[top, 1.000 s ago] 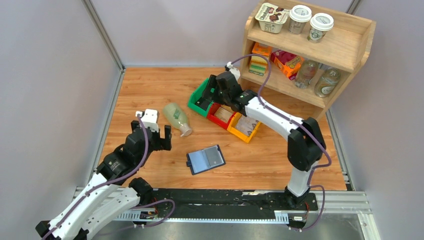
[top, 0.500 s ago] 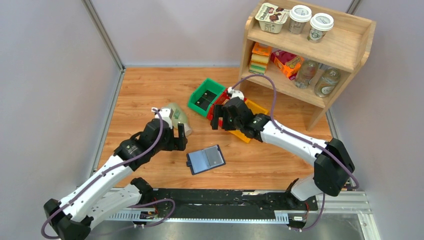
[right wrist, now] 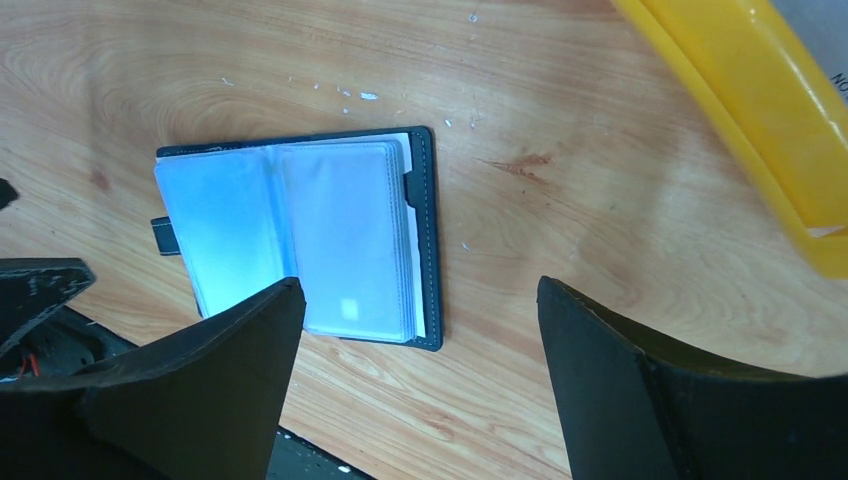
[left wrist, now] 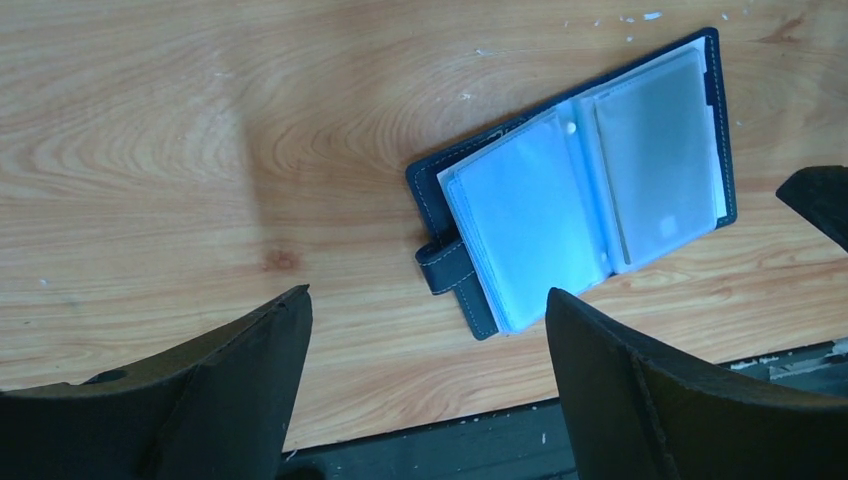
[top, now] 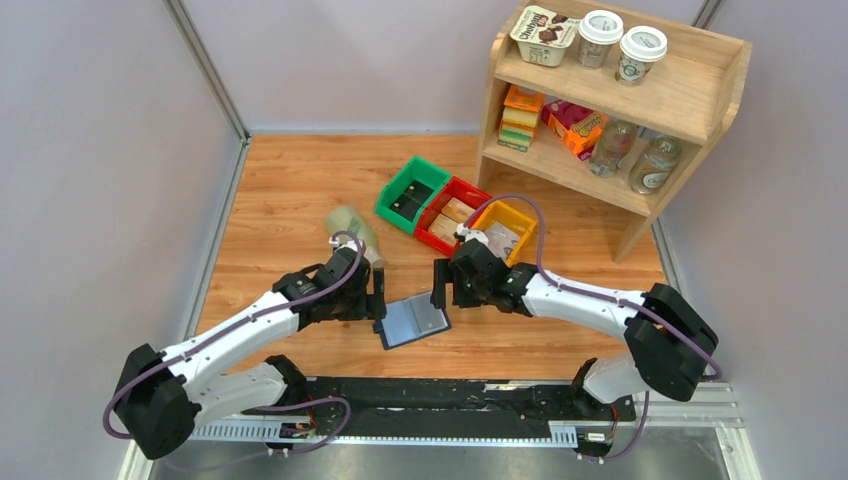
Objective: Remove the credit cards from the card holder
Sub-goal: Remove the credit card from the card holder.
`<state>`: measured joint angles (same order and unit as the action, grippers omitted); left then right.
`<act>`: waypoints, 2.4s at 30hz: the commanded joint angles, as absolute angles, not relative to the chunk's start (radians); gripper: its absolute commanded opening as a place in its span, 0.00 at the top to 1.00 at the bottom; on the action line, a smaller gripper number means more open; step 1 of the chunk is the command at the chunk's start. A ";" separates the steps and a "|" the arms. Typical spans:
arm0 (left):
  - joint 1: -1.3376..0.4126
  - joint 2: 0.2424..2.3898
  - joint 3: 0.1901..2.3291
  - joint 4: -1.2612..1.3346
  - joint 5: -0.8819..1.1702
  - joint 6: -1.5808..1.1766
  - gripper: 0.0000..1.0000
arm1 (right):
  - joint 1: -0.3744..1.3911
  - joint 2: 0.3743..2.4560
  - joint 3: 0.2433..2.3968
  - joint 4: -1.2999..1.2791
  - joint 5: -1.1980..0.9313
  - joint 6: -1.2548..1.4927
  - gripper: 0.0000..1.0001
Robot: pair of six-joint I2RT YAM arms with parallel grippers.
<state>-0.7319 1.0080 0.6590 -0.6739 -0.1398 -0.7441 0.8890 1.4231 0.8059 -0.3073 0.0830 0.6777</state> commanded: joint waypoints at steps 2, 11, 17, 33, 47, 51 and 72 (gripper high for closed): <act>-0.735 1.051 0.650 -0.600 -0.123 -0.795 0.10 | 0.891 1.413 0.790 -0.198 0.054 0.733 0.12; -0.736 1.095 0.615 -0.534 -0.091 -0.810 0.16 | 0.893 1.457 0.808 -0.190 0.017 0.730 0.21; -0.736 1.111 0.583 -0.497 -0.066 -0.819 0.22 | 0.893 1.512 0.831 -0.167 -0.064 0.719 0.30; -0.736 1.227 0.535 -0.407 -0.043 -0.816 0.51 | 0.894 1.592 0.868 -0.173 -0.123 0.701 0.45; -0.736 1.253 0.529 -0.373 -0.025 -0.819 0.63 | 0.910 1.621 0.877 -0.183 -0.137 0.678 0.47; -0.736 1.252 0.529 -0.371 -0.025 -0.818 0.66 | 0.914 1.600 0.887 -0.181 -0.152 0.667 0.50; -0.735 1.238 0.528 -0.370 -0.031 -0.827 0.71 | 0.959 1.571 0.943 -0.178 -0.224 0.626 0.52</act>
<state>-0.7326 1.2324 0.5438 -0.3618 -0.0265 -0.8177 0.9554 1.5986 0.9287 -0.2180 -0.2081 0.6380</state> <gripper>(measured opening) 0.294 0.490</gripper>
